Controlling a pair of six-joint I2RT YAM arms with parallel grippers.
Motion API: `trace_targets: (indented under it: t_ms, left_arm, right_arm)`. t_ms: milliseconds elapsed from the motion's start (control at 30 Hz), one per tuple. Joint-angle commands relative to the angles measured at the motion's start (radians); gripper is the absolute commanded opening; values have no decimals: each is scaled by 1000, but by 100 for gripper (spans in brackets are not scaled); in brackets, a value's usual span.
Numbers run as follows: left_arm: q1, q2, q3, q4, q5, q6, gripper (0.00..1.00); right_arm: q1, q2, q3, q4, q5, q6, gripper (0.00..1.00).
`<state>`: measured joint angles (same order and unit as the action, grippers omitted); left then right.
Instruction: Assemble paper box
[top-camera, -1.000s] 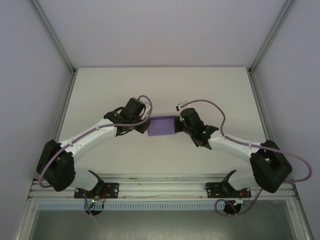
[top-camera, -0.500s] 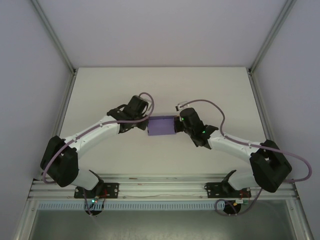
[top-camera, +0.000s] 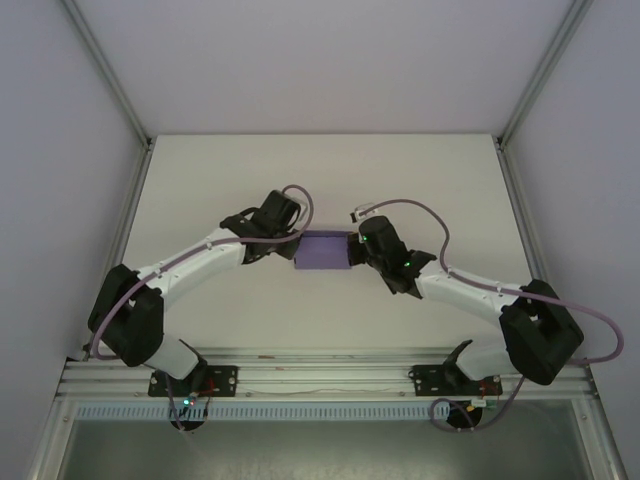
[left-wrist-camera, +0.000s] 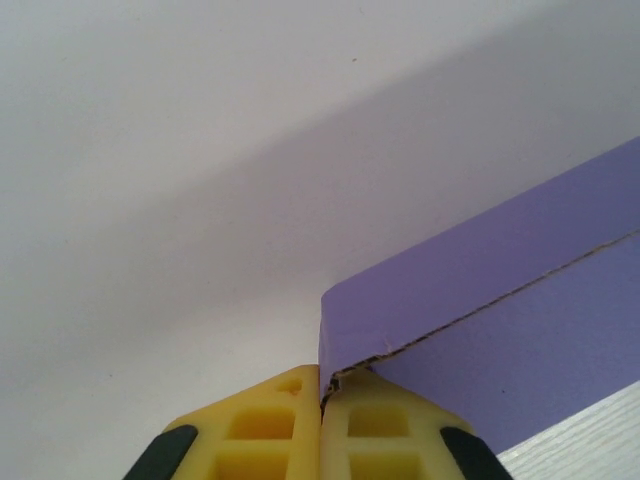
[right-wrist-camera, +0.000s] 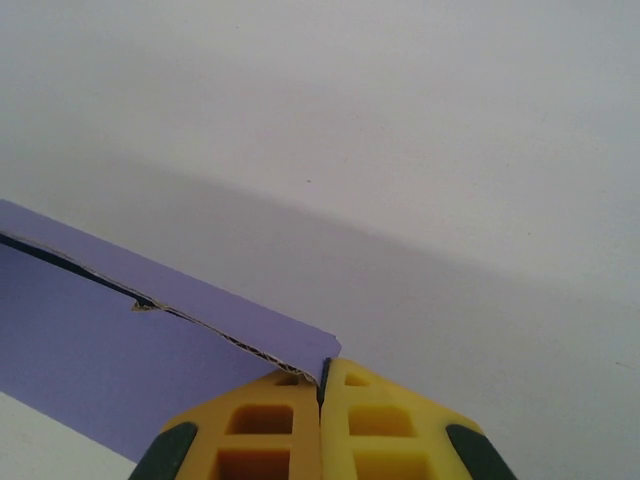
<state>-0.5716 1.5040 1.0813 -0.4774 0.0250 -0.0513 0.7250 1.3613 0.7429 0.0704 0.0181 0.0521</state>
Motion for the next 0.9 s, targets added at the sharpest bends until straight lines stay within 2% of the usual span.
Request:
trace_targets:
  t_ms: [0, 167, 333, 400, 500, 733, 867]
  left_arm:
    - [-1, 2, 34, -13, -34, -6, 2]
    - [1, 9, 63, -124, -25, -109, 0]
    - [5, -5, 15, -128, 171, -255, 0]
    - [7, 6, 31, -175, 206, -297, 0]
    - [19, -1, 73, -266, 223, -301, 0]
    - [118, 0, 124, -354, 423, -302, 0]
    - [136, 13, 142, -372, 500, -340, 0]
  right_arm:
    - [9, 34, -4, -142, -5, 3, 0]
    - [38, 34, 4, -180, 75, -20, 0]
    - [80, 55, 6, -195, 163, -50, 0]
    - [98, 69, 9, -194, 198, -61, 0]
    - [121, 80, 14, -197, 231, -85, 0]
    - [137, 70, -7, -182, 242, -95, 0]
    - [142, 70, -17, -174, 240, -100, 0]
